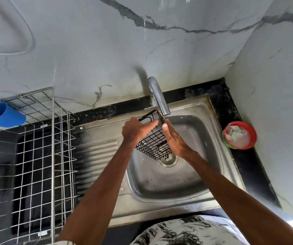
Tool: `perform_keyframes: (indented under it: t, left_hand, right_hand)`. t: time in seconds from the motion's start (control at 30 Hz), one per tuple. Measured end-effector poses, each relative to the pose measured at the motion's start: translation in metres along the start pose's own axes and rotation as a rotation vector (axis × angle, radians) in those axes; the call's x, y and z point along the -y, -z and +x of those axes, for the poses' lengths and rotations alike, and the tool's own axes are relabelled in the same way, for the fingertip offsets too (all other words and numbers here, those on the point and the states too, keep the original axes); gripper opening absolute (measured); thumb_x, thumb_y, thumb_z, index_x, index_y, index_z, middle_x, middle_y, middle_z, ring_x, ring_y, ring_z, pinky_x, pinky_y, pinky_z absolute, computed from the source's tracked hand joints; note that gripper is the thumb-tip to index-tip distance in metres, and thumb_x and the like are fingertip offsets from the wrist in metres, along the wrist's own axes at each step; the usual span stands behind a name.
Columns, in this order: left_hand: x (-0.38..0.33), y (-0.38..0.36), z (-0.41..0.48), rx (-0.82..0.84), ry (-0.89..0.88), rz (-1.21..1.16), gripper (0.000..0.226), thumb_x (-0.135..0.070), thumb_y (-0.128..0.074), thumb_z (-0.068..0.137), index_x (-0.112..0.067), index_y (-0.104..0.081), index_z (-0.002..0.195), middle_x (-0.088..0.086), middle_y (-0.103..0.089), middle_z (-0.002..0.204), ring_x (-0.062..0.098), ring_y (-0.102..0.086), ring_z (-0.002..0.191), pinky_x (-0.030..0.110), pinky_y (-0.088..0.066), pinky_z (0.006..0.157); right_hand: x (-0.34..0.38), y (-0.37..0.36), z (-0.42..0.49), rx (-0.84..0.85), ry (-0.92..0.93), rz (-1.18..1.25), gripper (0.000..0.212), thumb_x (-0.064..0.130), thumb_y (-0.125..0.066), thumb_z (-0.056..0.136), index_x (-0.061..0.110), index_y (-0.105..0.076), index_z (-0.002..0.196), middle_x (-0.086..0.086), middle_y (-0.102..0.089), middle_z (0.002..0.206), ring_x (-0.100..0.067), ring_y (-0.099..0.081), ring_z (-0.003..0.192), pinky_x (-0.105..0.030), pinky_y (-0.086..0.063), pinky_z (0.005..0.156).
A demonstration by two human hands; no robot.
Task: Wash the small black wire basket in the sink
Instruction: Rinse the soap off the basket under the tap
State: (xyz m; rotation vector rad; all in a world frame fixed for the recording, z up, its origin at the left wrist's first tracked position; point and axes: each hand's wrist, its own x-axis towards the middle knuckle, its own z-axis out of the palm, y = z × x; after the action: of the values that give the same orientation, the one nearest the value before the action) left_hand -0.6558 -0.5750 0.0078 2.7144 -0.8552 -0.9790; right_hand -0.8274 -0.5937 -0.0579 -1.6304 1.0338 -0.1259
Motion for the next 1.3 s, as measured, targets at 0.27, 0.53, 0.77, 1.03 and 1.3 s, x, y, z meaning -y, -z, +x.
perform_keyframes:
  t: [0.27,0.53,0.77,1.03,1.3]
  left_hand:
    - [0.006,0.010,-0.004,0.025,-0.023,-0.009,0.113,-0.086,-0.073,0.068,-0.005,-0.052,0.144,0.013,-0.064,0.138,0.033,-0.063,0.123,0.039,-0.056,0.098]
    - [0.019,0.016,-0.011,-0.020,-0.065,-0.031,0.105,-0.077,-0.078,0.070,-0.010,-0.054,0.148,0.009,-0.061,0.146,0.026,-0.060,0.128,0.033,-0.048,0.102]
    - [0.030,0.015,-0.012,0.012,-0.064,-0.055,0.118,-0.088,-0.071,0.067,-0.015,-0.044,0.157,0.014,-0.048,0.159,0.034,-0.050,0.144,0.045,-0.044,0.117]
    - [0.032,0.027,-0.014,-0.010,-0.023,-0.168,0.108,-0.082,-0.072,0.062,-0.019,-0.055,0.148,0.006,-0.063,0.144,0.025,-0.061,0.128,0.040,-0.051,0.109]
    - [0.028,0.021,-0.018,-0.025,-0.009,-0.157,0.100,-0.080,-0.071,0.069,-0.019,-0.057,0.146,0.006,-0.064,0.141,0.025,-0.062,0.125,0.037,-0.052,0.105]
  right_hand:
    - [0.033,-0.008,0.008,-0.020,0.172,0.117,0.054,0.050,-0.015,0.108,0.042,0.004,0.158,0.013,0.008,0.166,0.004,0.005,0.150,-0.019,-0.004,0.123]
    - [-0.026,-0.005,-0.003,0.042,-0.203,0.159,0.060,0.060,-0.018,0.105,0.036,-0.007,0.159,0.014,-0.001,0.168,-0.008,0.002,0.155,-0.037,-0.002,0.127]
    - [0.037,-0.021,-0.009,-0.065,0.200,0.102,0.059,0.055,-0.020,0.108,0.036,0.003,0.159,0.020,0.009,0.166,0.009,0.008,0.150,-0.017,0.003,0.123]
    - [-0.033,-0.003,0.038,-0.076,-0.056,0.110,0.079,0.073,-0.014,0.098,0.027,-0.010,0.161,-0.002,-0.002,0.169,-0.019,-0.006,0.155,-0.054,-0.012,0.126]
    - [0.017,0.005,0.032,-0.004,-0.092,-0.029,0.073,0.065,-0.003,0.101,0.024,-0.005,0.162,-0.007,0.000,0.170,-0.024,0.003,0.156,-0.047,0.000,0.123]
